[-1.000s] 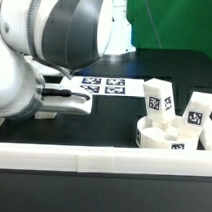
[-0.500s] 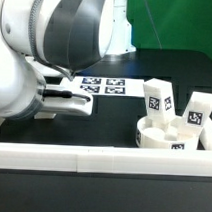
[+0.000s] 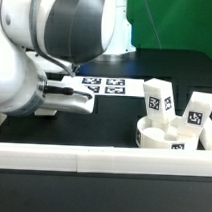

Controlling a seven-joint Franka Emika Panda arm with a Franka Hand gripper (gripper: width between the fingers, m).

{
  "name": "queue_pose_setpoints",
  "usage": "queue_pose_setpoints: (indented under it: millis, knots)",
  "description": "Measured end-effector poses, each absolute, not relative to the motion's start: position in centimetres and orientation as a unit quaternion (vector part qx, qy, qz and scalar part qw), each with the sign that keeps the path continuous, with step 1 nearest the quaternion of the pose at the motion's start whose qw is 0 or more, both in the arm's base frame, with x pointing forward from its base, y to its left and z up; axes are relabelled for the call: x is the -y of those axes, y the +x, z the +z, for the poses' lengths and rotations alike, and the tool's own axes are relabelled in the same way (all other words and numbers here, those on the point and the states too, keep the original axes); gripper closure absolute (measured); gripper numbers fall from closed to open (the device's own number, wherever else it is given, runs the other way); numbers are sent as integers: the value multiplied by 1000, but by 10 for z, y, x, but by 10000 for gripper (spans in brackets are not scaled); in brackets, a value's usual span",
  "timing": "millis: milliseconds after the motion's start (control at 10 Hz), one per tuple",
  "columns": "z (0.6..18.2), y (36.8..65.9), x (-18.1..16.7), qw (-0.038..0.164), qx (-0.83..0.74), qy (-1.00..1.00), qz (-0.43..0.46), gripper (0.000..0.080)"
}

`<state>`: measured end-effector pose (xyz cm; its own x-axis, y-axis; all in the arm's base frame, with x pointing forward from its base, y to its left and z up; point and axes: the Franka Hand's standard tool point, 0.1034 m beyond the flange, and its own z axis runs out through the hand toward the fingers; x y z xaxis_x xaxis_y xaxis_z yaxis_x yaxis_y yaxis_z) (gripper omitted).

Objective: Assemble stool

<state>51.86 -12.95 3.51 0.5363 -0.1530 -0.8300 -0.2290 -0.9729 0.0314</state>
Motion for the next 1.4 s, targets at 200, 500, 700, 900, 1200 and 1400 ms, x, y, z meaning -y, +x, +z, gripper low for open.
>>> queue_pose_setpoints:
  millis: [200, 500, 700, 900, 1200, 1400]
  knots:
    - [58, 537, 118, 27, -127, -883, 450, 476]
    - [48, 536, 125, 25, -132, -889, 439, 476]
    - [44, 557, 125, 14, -130, -915, 381, 476]
    - [73, 567, 106, 15, -132, -938, 322, 476]
    - [92, 588, 97, 12, -138, -967, 214, 476]
    - [92, 594, 96, 3, -138, -981, 139, 476]
